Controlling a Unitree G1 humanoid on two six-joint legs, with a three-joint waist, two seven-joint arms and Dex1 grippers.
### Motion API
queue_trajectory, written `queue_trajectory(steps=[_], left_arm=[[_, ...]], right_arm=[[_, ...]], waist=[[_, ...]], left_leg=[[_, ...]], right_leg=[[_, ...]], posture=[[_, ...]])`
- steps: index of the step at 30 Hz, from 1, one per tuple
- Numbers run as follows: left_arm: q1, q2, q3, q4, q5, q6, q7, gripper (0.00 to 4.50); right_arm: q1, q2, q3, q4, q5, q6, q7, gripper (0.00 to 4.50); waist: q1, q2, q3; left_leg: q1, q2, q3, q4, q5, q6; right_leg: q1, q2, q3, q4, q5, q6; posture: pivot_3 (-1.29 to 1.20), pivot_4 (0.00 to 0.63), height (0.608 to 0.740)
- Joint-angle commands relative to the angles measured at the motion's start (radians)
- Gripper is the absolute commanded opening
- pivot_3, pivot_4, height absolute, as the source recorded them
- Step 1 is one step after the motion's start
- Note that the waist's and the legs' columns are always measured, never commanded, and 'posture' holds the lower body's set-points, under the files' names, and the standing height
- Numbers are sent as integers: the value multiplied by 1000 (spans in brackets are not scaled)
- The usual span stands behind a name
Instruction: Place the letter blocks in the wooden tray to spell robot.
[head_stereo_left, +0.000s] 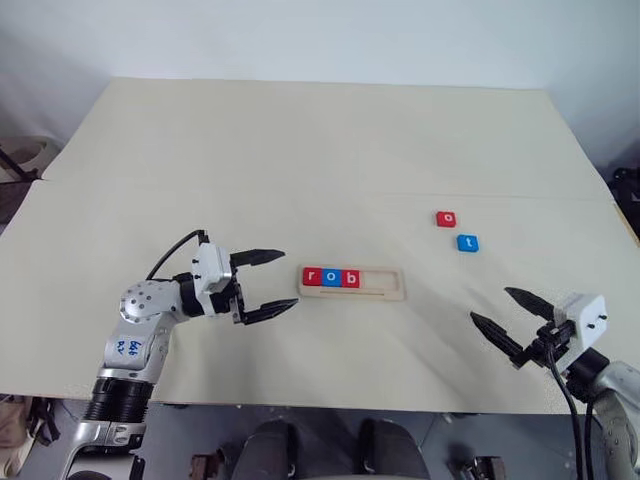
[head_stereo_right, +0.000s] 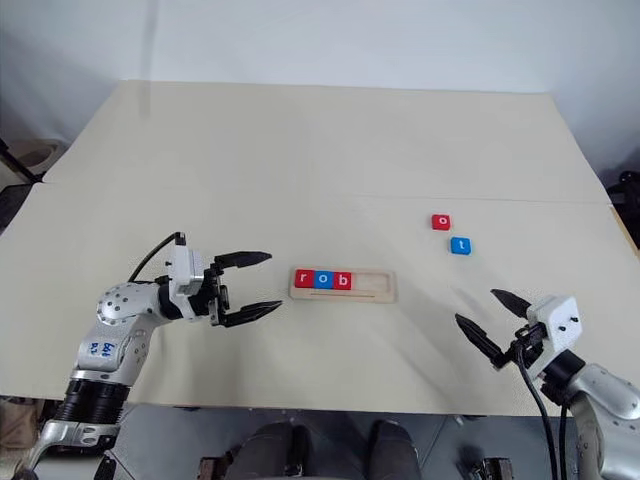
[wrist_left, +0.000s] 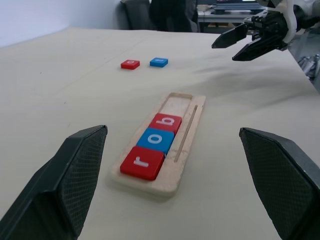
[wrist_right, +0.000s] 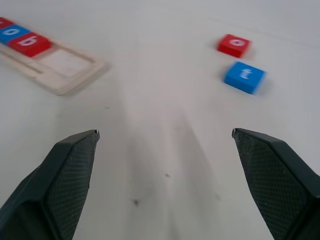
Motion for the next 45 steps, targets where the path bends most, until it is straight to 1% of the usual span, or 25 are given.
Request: queue_trajectory(steps=[1,5,7,10,11,13,16,21,24,28,33,40,45], left_arm=[[-15,-2,4,2,2,-20,-11,4500],[-16,-1,8,3,3,-26,-11,4500],[-12,-1,11,-1,3,-28,-7,4500],[-3,0,14,-11,3,-29,-1,4500],[0,0,14,-14,4,-29,2,4500],[6,-1,16,-20,4,-30,8,4500],[19,-7,12,-34,8,-31,19,4500],[29,-15,5,-52,9,-30,31,4500],[30,-16,3,-57,9,-32,34,4500],[31,-17,4,-62,9,-33,37,4500],[33,-18,6,-67,10,-34,42,4500],[27,-19,5,-62,9,-36,40,4500],[18,-23,4,-53,12,-38,40,4500]], right_arm=[[22,12,-37,-20,10,-60,-42,4477],[20,18,-10,-20,23,-98,-59,4477],[-13,11,6,-23,20,-90,-81,4477],[-77,-21,23,-37,62,13,-107,4477],[-101,-37,27,-40,76,76,-127,4477],[-187,-76,54,-24,67,236,-210,4477],[-370,-114,145,50,14,391,-293,4477],[-558,-125,247,124,-34,550,-365,4477],[-665,-116,278,173,-67,628,-435,4477],[-730,-103,269,185,-57,709,-478,4477],[-750,-117,281,155,-55,787,-485,4477],[-764,-120,275,136,-48,850,-479,4477],[-807,-86,305,173,-70,848,-502,4477]], waist=[[0,0,0],[1,0,0],[0,0,0],[-3,0,0],[-3,0,0],[-5,0,0],[-13,0,0],[-19,0,0],[-17,0,0],[-19,0,0],[-20,0,0],[-21,0,0],[-22,0,0]], left_leg=[[0,0,0,0,0,0],[0,0,0,0,0,0],[0,0,0,0,0,0],[0,0,0,0,0,0],[0,0,0,0,0,0],[0,0,0,0,0,0],[0,1,-1,0,0,0],[-1,1,-2,0,0,0],[-2,0,-3,0,0,0],[-2,0,-3,0,0,0],[-2,0,-2,0,0,0],[-2,0,-2,0,0,0],[-2,0,-2,0,0,0]], right_leg=[[0,0,0,0,0,0],[0,0,0,0,0,0],[0,0,0,0,0,0],[0,0,0,0,0,0],[0,0,0,0,0,0],[0,0,0,1,0,0],[-1,0,0,1,0,0],[-1,0,-2,3,-1,-2],[-2,-1,-2,2,-1,-2],[-2,-1,-3,2,-1,-2],[-2,-1,-3,2,-1,-1],[-2,-1,-2,2,-1,-1],[-2,-1,-2,2,-1,-1]], posture=[[0,150,740],[0,150,740],[0,150,740],[0,150,740],[0,150,740],[0,150,740],[0,150,740],[0,150,740],[0,150,740],[0,150,740],[0,150,740],[0,150,740],[0,150,740]])
